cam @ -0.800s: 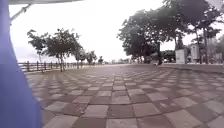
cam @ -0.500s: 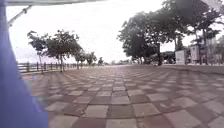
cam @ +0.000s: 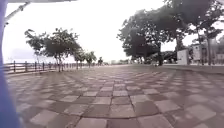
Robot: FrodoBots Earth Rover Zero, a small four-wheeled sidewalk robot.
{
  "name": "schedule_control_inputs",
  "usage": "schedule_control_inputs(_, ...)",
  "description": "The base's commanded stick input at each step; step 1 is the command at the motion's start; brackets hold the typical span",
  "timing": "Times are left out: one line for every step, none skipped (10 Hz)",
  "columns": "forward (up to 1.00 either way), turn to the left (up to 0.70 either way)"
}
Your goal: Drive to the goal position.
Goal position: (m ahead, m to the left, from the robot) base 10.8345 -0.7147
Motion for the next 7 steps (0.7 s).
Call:
schedule_control_inputs(0.7,-0.24)
schedule_control_inputs(0.7,-0.33)
schedule_control_inputs(0.7,-0.12)
schedule_control_inputs(0.7,0.0)
schedule_control_inputs(0.7,-0.04)
schedule_control_inputs(0.7,-0.21)
schedule_control_inputs(0.7,-0.32)
